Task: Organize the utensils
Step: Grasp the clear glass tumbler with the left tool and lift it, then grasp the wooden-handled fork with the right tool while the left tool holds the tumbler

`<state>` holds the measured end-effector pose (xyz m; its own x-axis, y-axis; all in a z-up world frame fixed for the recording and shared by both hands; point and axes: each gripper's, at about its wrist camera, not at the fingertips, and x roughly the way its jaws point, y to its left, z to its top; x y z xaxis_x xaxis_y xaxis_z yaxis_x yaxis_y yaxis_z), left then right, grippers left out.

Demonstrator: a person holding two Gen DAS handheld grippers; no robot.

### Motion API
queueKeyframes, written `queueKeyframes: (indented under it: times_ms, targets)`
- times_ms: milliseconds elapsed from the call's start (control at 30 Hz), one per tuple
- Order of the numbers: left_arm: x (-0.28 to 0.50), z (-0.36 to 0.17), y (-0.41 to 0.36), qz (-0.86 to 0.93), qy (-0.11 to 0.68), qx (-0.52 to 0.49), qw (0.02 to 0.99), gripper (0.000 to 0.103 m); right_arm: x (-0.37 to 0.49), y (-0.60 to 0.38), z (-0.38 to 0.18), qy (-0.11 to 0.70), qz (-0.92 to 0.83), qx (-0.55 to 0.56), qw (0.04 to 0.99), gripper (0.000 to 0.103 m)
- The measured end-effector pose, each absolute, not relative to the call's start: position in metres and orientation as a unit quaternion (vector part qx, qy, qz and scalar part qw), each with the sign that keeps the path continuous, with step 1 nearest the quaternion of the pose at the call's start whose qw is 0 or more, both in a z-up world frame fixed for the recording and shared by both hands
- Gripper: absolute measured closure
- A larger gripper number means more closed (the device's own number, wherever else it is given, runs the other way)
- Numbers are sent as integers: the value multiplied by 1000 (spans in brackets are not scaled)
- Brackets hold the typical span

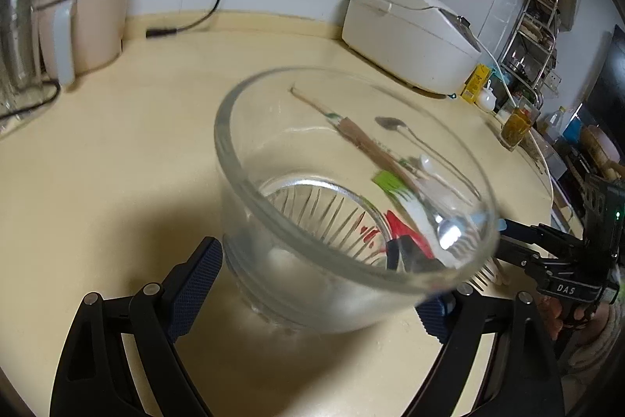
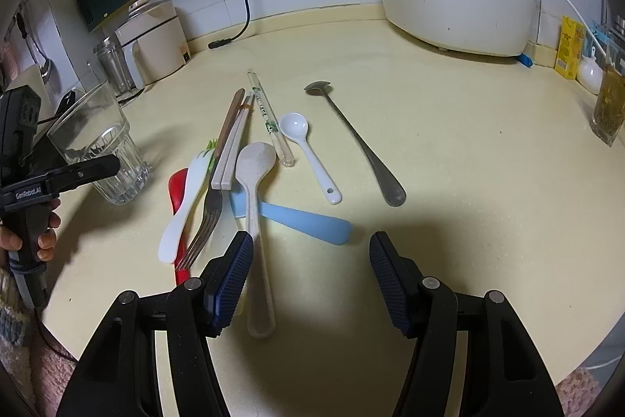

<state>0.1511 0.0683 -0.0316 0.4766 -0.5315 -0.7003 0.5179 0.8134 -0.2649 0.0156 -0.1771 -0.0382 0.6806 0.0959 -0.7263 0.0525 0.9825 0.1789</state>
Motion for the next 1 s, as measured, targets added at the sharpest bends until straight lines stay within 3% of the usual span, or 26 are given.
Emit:
queueKeyframes:
  times_ms: [67, 700, 1000]
  targets:
    - [153, -33, 69, -317, 417, -19, 852, 19, 16, -178, -38, 399, 13, 96, 912, 40]
    - [148, -41, 58, -361, 440, -34, 821, 16, 8, -177, -15, 348, 64, 118, 928, 40]
    - [143, -40, 61, -361, 440, -39, 822, 17, 46, -211, 11, 357, 58, 155, 919, 40]
